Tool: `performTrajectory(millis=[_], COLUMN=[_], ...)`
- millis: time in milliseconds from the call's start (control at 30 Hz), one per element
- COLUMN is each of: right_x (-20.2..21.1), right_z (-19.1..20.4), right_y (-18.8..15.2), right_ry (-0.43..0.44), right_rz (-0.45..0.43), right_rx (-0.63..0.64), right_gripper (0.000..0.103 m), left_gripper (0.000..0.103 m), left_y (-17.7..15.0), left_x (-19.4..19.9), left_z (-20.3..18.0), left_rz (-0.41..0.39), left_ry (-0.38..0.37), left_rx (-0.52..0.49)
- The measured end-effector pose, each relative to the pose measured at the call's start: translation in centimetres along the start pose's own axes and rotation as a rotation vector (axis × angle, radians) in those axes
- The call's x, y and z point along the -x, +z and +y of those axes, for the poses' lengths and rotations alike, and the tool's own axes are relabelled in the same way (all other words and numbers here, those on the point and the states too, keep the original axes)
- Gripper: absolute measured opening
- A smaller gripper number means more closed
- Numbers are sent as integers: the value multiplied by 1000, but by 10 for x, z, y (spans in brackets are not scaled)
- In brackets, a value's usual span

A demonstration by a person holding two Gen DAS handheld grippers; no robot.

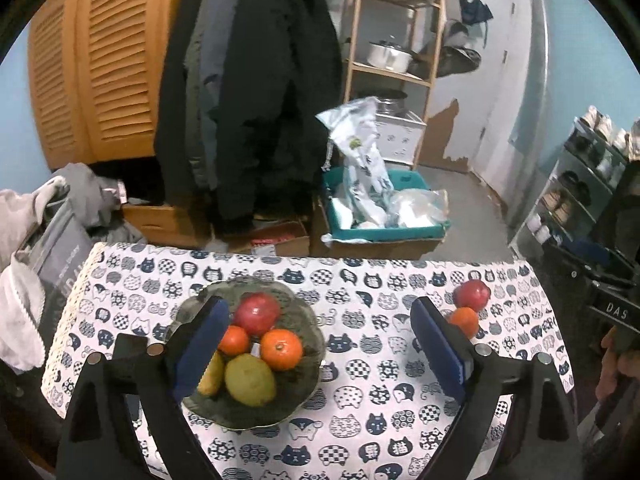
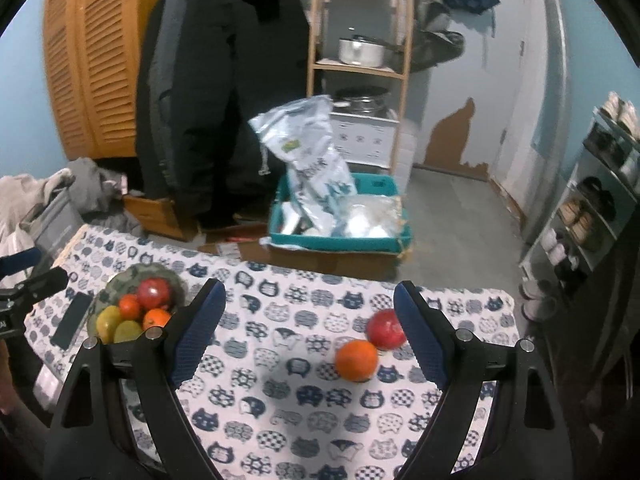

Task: Organize fruits
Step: 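Withdraw both tools from the bowl and move toward the red apple and orange, then lower both tools over the orange and red apple on the cloth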

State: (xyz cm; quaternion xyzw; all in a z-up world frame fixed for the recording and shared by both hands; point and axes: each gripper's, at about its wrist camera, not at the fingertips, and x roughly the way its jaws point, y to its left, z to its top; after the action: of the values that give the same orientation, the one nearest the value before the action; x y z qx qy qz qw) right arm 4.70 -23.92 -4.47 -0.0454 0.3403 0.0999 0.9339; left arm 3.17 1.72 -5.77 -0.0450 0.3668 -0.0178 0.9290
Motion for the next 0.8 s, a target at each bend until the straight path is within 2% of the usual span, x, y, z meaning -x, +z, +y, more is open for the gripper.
performTrajectory(millis=[400,800], right_x=[1,-10], right_z=[-55,-100], right_y=[-16,-35], right_ry=[-71,-126], right_rz=[16,63], right_rx=[-78,-139], right_gripper=[85,85], left_gripper=[94,94], left_y=[4,-1], left_x=[-23,-65], left_z=[-57,-110], left_rz=[43,126], left_ry=[-49,-87], left_rx=[-70,-124])
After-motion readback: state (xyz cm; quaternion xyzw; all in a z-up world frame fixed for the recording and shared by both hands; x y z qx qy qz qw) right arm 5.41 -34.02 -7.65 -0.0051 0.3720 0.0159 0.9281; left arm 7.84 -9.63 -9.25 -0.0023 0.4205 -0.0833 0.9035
